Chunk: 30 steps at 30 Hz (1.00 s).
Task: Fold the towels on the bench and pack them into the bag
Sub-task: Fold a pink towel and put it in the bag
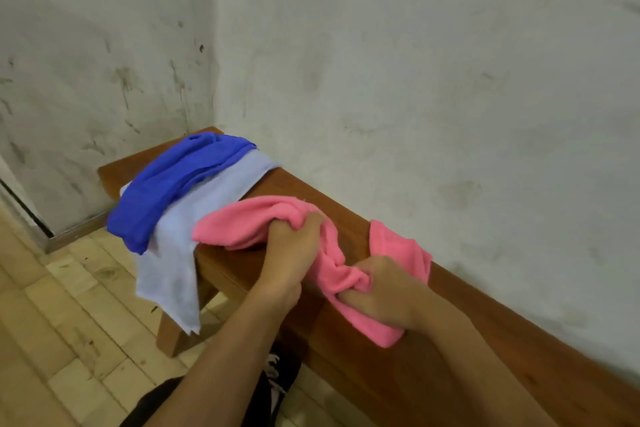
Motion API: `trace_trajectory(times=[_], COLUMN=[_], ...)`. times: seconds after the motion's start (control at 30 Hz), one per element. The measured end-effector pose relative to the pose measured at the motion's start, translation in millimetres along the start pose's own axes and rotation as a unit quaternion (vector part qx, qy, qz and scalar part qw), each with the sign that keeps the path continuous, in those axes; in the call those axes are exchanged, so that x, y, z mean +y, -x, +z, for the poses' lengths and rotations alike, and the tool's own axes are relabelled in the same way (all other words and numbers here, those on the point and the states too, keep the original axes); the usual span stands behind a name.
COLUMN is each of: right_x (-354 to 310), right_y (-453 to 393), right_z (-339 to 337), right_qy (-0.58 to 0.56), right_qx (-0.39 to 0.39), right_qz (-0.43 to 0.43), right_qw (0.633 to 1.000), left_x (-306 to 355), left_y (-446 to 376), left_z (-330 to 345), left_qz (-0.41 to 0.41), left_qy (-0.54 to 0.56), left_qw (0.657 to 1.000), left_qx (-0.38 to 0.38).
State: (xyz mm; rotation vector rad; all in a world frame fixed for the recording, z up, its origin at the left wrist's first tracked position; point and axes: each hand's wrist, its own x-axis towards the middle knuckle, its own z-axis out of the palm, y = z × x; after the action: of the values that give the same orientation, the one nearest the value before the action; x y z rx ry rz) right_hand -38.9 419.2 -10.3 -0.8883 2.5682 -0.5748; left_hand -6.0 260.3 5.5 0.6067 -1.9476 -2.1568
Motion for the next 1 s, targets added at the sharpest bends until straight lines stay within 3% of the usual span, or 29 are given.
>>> trace_trajectory(times=[0.1, 0.17, 0.23, 0.33, 0.47, 0.63, 0.8, 0.93, 1.0], right_x=[29.3, 46.8, 60.6, 74.0, 79.3, 70.6, 85.2, 94.3, 94.2], right_y=[34.5, 62.6, 89.1, 121.9, 152.6, 175.0, 204.6, 209.3, 204.2], right_z=[0.0, -1.4, -1.0, 1.9, 5.6, 7.8, 2.8, 13.1, 19.8], right_qy=[0.026, 0.040, 0.058, 0.047, 0.052, 0.171, 0.233, 0.168, 0.123], right_qx=[-0.019, -0.018, -0.020, 0.002, 0.082, 0.132, 0.173, 0.181, 0.163], right_qz=[0.060, 0.117, 0.168, 0.225, 0.275, 0.214, 0.227, 0.187, 0.139], right_qw=[0.998, 0.992, 0.984, 0.973, 0.956, 0.953, 0.930, 0.951, 0.969], left_x=[-5.4, -10.8, -18.8, -29.2, -25.8, -22.2, -18.2, -29.6, -31.0], left_y=[9.7, 14.6, 18.6, 20.9, 22.3, 20.5, 3.2, -3.3, 3.0], left_z=[27.4, 50.1, 66.2, 83.5, 102.2, 94.8, 65.8, 44.9, 43.0], left_qz=[-0.003, 0.005, 0.027, 0.057, 0.037, 0.058, 0.053, 0.056, 0.095], left_qy=[-0.076, -0.204, -0.330, -0.405, -0.347, -0.304, -0.257, -0.240, -0.245], left_qw=[0.994, 0.973, 0.935, 0.907, 0.936, 0.951, 0.962, 0.961, 0.958], left_qx=[-0.076, -0.112, -0.127, -0.102, -0.046, -0.002, 0.081, 0.121, 0.115])
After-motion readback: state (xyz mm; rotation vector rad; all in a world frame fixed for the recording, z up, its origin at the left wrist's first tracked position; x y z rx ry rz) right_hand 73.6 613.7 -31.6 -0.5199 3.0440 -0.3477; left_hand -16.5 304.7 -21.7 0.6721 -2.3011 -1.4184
